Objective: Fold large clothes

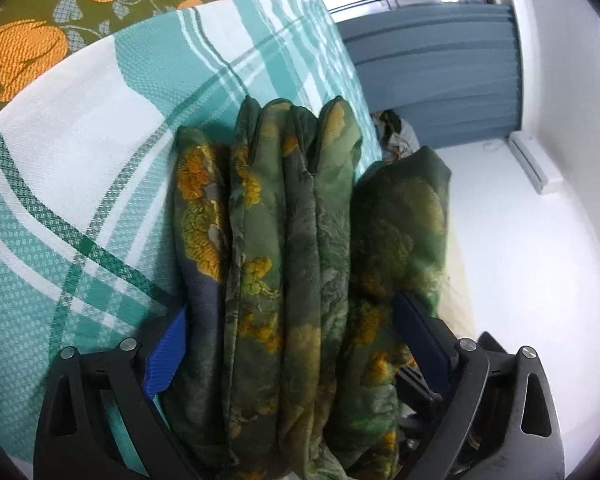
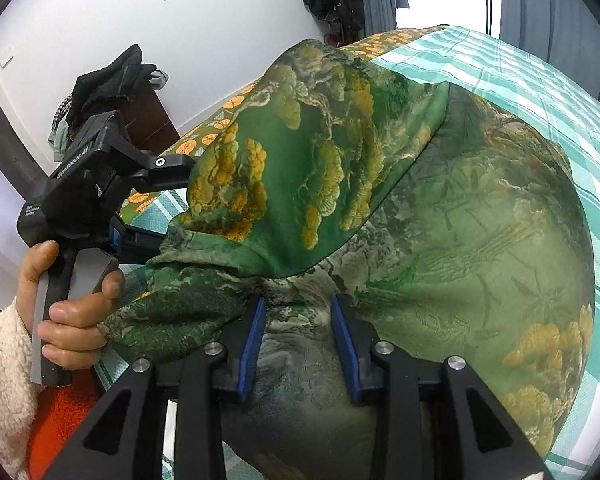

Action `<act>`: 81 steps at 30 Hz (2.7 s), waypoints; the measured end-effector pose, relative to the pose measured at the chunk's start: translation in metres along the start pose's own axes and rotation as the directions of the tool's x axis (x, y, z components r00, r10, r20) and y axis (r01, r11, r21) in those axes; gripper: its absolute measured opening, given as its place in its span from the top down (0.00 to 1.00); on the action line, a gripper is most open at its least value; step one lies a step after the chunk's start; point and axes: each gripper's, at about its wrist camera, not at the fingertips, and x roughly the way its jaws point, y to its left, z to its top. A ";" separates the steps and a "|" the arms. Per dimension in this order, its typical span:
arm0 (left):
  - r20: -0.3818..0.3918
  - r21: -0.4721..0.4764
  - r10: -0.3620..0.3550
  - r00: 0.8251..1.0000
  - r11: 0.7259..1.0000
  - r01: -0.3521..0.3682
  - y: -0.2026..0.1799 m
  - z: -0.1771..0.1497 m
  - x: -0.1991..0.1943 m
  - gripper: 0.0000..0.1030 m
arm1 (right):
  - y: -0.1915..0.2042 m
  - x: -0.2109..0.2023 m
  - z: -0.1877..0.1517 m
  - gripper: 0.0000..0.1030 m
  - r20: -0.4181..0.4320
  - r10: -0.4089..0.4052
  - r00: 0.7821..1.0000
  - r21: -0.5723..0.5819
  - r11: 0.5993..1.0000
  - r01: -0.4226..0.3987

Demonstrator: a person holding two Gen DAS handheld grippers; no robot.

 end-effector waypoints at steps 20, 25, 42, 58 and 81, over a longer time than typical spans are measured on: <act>-0.102 0.164 0.179 0.978 0.973 -0.161 -0.025 -0.008 0.035 0.02 | 0.008 -0.002 -0.003 0.65 0.030 -0.034 0.999 -0.037 0.999 0.035; -0.132 0.157 0.222 0.966 0.967 -0.200 -0.028 -0.004 0.035 0.18 | -0.020 -0.056 -0.009 0.54 0.098 0.059 0.993 0.104 0.992 -0.069; -0.152 0.174 0.319 0.935 0.940 -0.292 -0.060 0.019 0.101 0.04 | -0.186 -0.023 -0.074 0.23 0.121 0.282 0.952 0.593 0.748 -0.297; 0.036 0.389 0.265 0.964 0.884 -0.258 -0.208 0.051 0.142 0.44 | -0.195 -0.096 -0.007 0.34 0.331 0.121 0.936 0.319 0.919 -0.232; 0.431 0.519 0.518 0.739 0.528 -0.673 -0.248 0.008 0.148 0.01 | -0.282 -0.096 -0.002 0.08 0.201 -0.208 0.957 0.431 0.896 0.104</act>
